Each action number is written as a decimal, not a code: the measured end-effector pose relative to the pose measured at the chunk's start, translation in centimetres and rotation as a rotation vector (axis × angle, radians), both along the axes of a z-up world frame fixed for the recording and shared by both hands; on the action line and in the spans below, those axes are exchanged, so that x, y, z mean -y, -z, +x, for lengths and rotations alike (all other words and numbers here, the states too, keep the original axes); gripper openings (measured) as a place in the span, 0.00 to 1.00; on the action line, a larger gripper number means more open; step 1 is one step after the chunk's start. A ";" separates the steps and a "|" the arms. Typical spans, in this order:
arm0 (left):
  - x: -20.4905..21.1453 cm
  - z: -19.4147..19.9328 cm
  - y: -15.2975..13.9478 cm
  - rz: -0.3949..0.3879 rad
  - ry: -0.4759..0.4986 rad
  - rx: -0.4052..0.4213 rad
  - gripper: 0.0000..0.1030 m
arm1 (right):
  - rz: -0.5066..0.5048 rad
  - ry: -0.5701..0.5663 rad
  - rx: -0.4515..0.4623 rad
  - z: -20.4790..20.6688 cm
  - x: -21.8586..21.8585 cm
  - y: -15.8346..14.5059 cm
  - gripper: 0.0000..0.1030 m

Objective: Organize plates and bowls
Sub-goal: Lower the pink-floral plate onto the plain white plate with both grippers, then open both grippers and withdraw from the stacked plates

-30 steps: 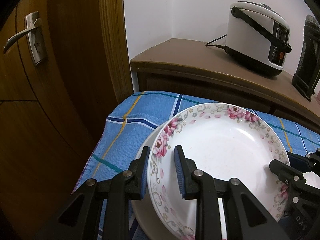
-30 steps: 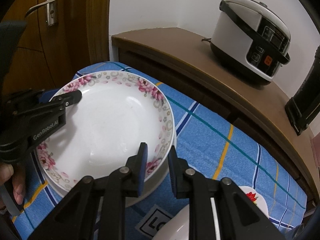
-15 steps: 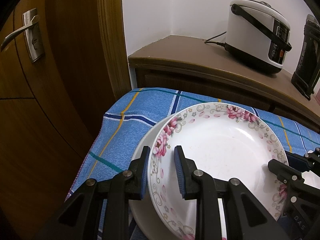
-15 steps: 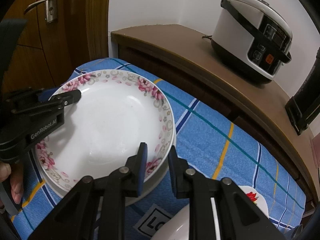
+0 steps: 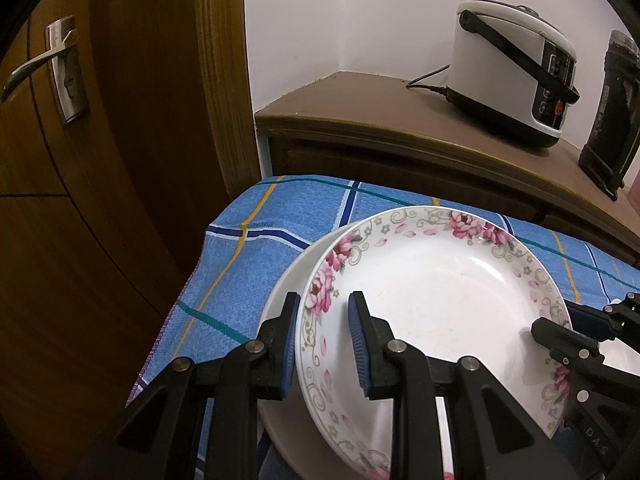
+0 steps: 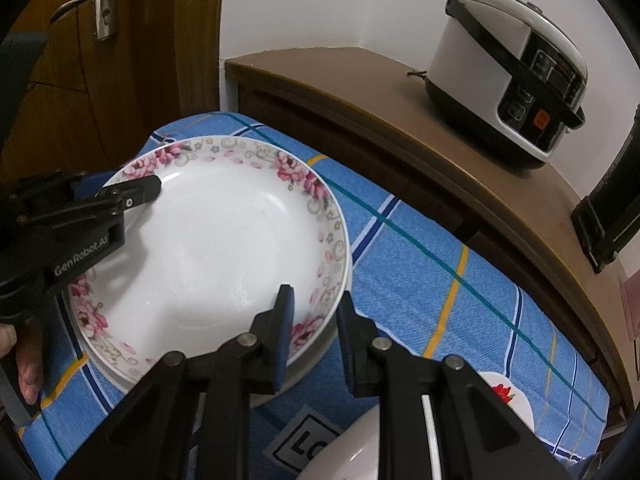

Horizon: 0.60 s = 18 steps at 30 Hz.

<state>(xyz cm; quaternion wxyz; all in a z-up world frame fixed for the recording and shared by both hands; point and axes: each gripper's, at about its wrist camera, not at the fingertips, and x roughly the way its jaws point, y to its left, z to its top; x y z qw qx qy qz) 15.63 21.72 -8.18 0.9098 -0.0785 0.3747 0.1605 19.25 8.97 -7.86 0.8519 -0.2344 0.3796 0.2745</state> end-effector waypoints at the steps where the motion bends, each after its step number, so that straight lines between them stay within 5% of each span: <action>1: -0.1 -0.1 0.0 -0.005 0.001 0.002 0.26 | 0.000 -0.002 0.000 0.0 0.0 0.0 0.21; 18: -0.2 -0.1 0.1 -0.016 -0.006 0.004 0.26 | -0.009 -0.028 0.010 -0.1 -0.1 0.1 0.21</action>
